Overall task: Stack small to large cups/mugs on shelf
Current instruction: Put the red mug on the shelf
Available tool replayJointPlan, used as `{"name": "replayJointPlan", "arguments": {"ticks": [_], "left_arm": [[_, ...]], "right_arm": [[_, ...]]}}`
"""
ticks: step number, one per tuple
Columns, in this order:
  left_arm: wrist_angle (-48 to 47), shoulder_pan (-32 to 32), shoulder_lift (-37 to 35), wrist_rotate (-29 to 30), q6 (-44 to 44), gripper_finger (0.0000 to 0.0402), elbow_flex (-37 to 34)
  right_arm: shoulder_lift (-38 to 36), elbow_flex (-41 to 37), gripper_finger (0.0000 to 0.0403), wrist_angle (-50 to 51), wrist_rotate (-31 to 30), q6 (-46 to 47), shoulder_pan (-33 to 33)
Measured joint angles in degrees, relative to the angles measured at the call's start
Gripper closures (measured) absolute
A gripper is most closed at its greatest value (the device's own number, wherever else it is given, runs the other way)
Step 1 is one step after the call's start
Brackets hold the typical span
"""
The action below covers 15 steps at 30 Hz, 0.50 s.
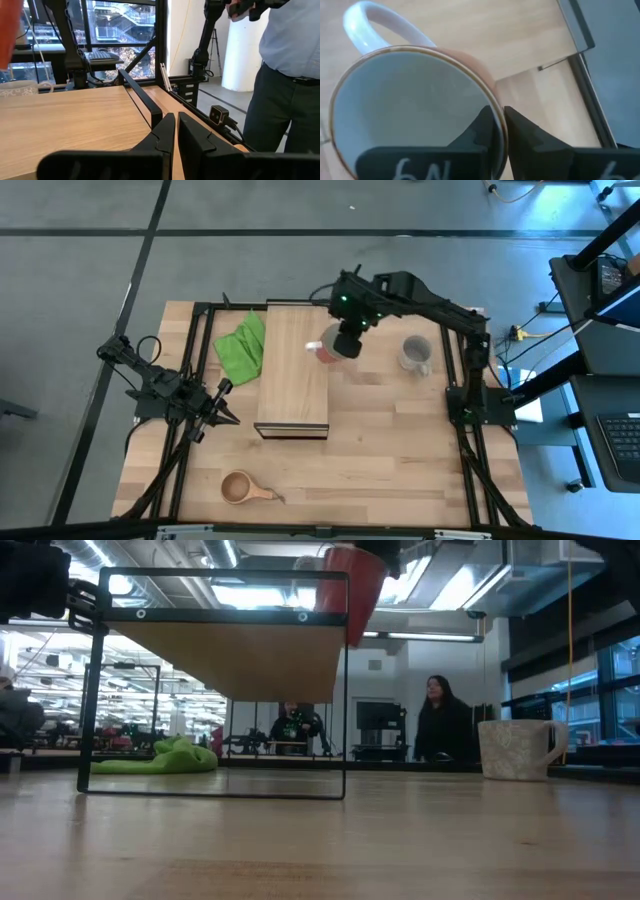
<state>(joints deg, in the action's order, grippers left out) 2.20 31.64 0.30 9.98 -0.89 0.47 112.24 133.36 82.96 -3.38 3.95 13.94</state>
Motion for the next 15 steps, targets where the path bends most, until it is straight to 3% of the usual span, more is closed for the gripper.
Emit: {"name": "replayJointPlan", "arguments": {"ticks": [15], "left_arm": [[0.0,0.0,0.01,0.0,0.0,0.0388,0.0]], "right_arm": [[3.96,0.55,0.0366,-7.06,4.1,1.57,1.61]]}}
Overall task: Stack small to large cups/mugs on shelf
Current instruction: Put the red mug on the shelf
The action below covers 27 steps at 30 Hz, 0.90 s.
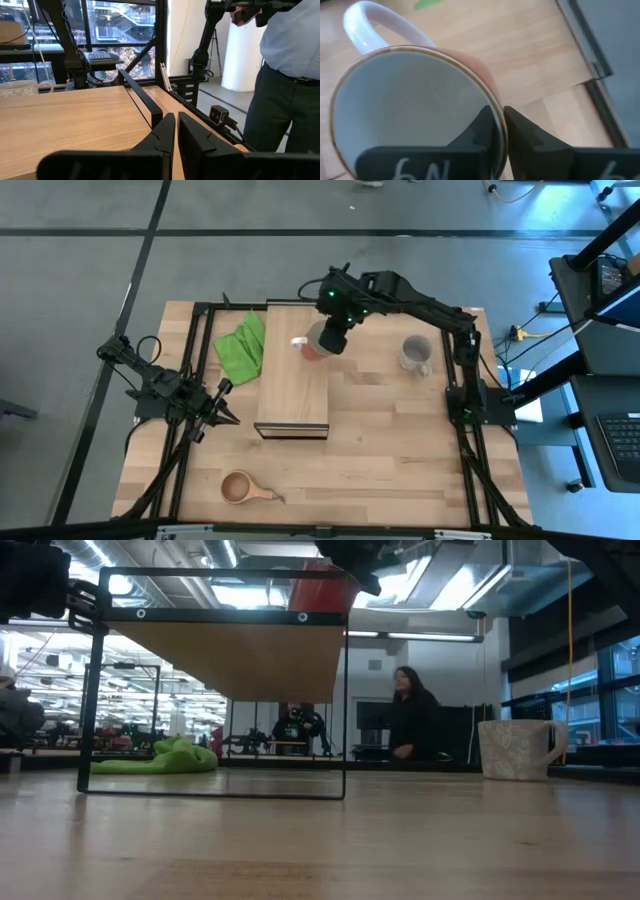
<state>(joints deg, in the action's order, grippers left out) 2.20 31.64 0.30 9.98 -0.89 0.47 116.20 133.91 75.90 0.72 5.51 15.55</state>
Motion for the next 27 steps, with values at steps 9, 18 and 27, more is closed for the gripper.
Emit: {"name": "replayJointPlan", "arguments": {"ticks": [9,18,27], "left_arm": [[-0.01,0.0,0.0,0.0,0.0,0.0388,0.0],[0.0,0.0,0.0,0.0,0.0,0.0388,0.0],[0.0,0.0,0.0,0.0,0.0,0.0388,0.0]], "right_arm": [[0.02,-0.02,0.0366,-1.57,1.04,0.42,-0.02],[0.02,-0.02,0.0365,-4.35,5.42,1.64,-0.07],[1.12,-0.04,0.0365,-3.27,8.4,2.02,0.12]]}}
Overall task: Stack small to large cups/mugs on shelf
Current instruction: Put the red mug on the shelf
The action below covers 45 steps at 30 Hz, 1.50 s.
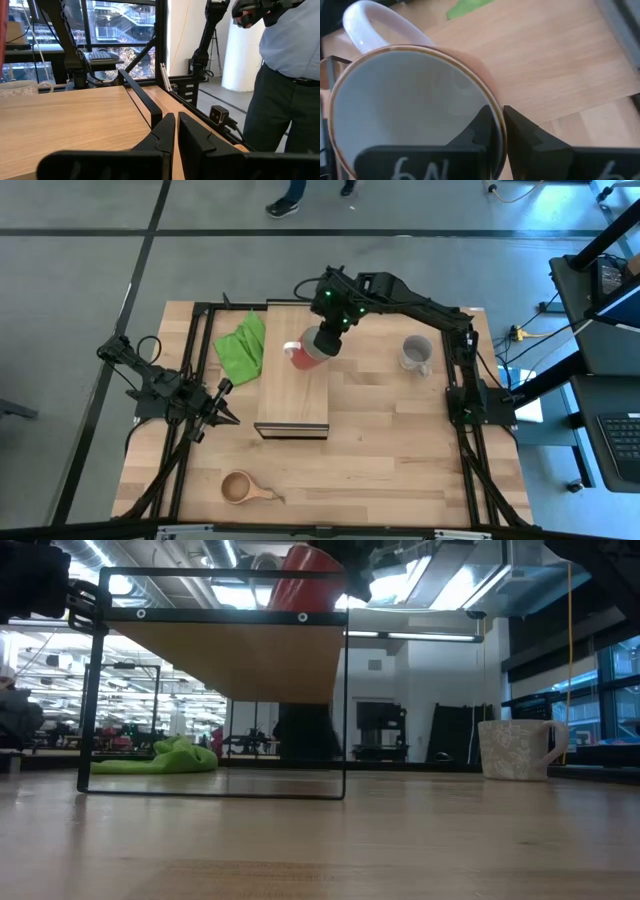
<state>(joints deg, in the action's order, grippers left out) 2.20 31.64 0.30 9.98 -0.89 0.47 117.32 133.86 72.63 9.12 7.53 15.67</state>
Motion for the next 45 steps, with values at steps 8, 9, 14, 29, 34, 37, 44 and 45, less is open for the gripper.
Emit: {"name": "replayJointPlan", "arguments": {"ticks": [8,9,14,29,34,37,44,45], "left_arm": [[0.0,0.0,0.01,0.0,0.0,0.0388,0.0],[0.0,0.0,-0.01,0.0,0.0,0.0388,-0.01],[0.0,0.0,0.01,0.0,0.0,0.0388,0.0],[0.44,-0.02,0.01,2.86,0.0,0.0388,0.0],[0.83,-0.01,0.01,2.86,5.67,0.0388,0.0],[3.95,0.0,0.01,2.49,4.12,0.0388,0.0],[27.85,-0.02,0.01,4.96,7.04,0.0388,0.0],[33.21,0.0,0.01,4.94,7.25,0.0388,-0.02]], "right_arm": [[1.27,-0.01,0.0365,-0.32,1.49,1.11,0.1],[1.39,-0.02,0.0365,-0.29,1.43,1.08,0.13],[1.59,-0.01,0.0364,-0.85,1.6,1.12,0.12],[1.59,-0.01,0.0362,-0.85,1.44,2.49,0.12],[1.59,-0.02,0.0362,-0.84,1.11,3.99,0.12],[1.59,-0.02,0.0362,-0.81,0.99,4.63,0.12],[1.59,-0.02,0.0361,-0.73,0.97,5.21,0.12],[1.59,-0.02,0.0361,-0.7,0.96,5.18,0.12]]}}
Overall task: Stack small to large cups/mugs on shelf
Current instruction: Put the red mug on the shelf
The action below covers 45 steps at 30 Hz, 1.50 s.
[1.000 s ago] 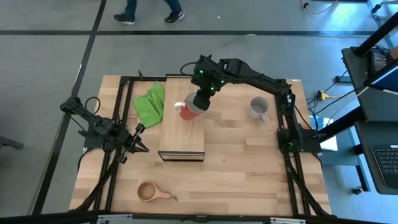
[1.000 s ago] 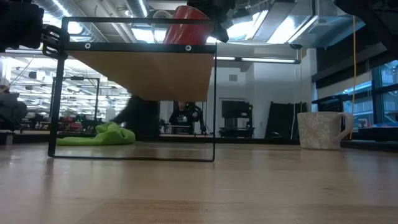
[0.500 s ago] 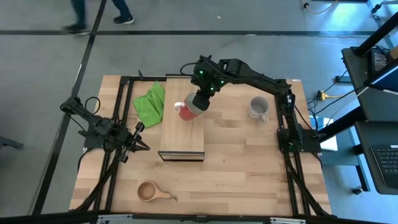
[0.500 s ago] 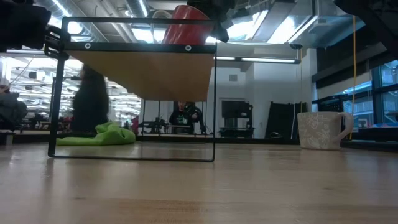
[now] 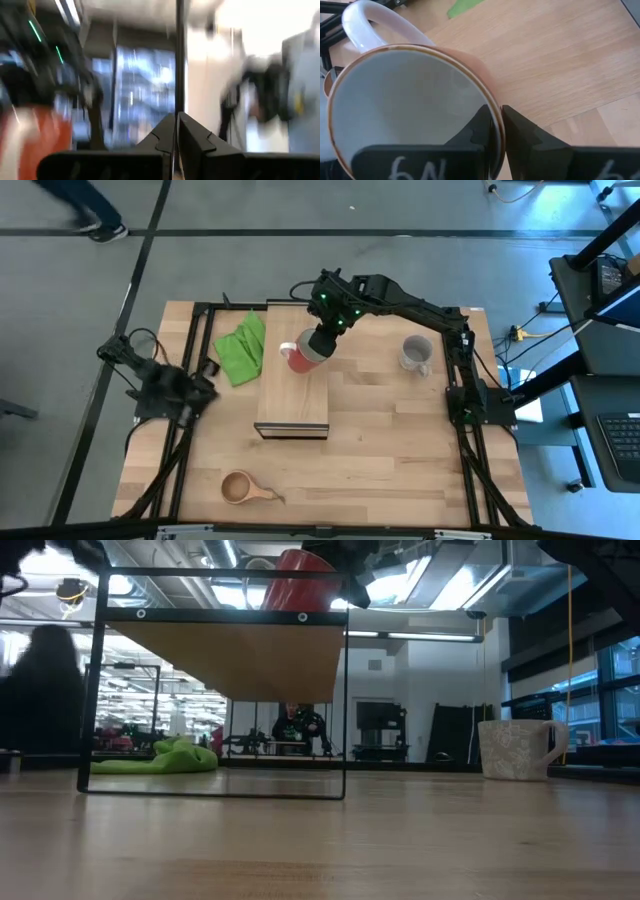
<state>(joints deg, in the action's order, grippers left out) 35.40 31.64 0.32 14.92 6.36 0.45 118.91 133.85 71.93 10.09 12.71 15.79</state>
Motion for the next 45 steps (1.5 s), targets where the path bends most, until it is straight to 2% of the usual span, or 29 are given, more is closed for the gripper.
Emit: {"name": "replayJointPlan", "arguments": {"ticks": [4,8,10,12,15,18,22,26,28,30,32,35,41,45], "left_arm": [[18.28,-0.01,-0.02,-0.44,0.03,0.0388,0.0],[29.47,0.0,-0.02,-1.03,-2.62,0.0388,0.0],[32.91,0.0,-0.02,2.1,-2.39,0.0388,0.0],[33.13,-0.02,-0.02,6.18,1.86,0.0388,0.0],[33.46,-0.01,-0.01,7.96,5.55,0.0388,0.0],[33.65,0.0,0.0,7.98,5.86,0.0388,0.04],[33.8,-0.01,-0.02,14.44,6.68,0.0388,0.76],[35.02,-0.12,0.0,14.28,7.61,0.0388,0.91],[34.6,-0.11,0.0,18.04,7.62,0.0388,2.71],[26.78,-0.13,-0.07,25.74,7.79,0.0388,6.02],[12.18,-0.11,0.16,33.93,7.62,0.0388,10.46],[-5.88,-0.11,2.18,42.4,7.01,0.0388,17.99],[-27.16,-0.13,7.17,45.31,4.4,0.0388,28.19],[-32.54,-0.16,11.74,47.05,2.85,0.0388,28.9]], "right_arm": [[0.0,0.0,0.0361,-0.07,-0.73,-0.95,-0.02],[0.0,0.0,0.0361,0.0,-2.13,-0.4,0.02],[0.0,0.0,0.0361,-0.03,-2.14,0.38,0.11],[-0.02,0.0,0.0361,-0.03,-2.1,1.24,0.17],[-0.02,0.0,0.0361,-0.04,-2.08,1.89,0.17],[-0.02,0.02,0.0361,-0.03,-2.08,2.78,0.17],[-0.02,0.0,0.0361,-0.05,-1.99,4.1,0.15],[-0.02,0.0,0.0361,-0.05,-1.99,4.89,0.17],[-0.02,0.0,0.0361,-0.05,-1.99,4.89,0.17],[-0.02,0.0,0.0361,-0.05,-1.99,4.89,0.17],[-0.02,0.0,0.0361,-0.05,-1.99,4.89,0.17],[-0.02,0.0,0.0361,-0.05,-2.01,4.89,0.17],[-0.02,0.0,0.0361,-0.05,-2.0,4.88,0.17],[-0.02,0.0,0.0361,-0.07,-1.99,4.87,0.17]]}}
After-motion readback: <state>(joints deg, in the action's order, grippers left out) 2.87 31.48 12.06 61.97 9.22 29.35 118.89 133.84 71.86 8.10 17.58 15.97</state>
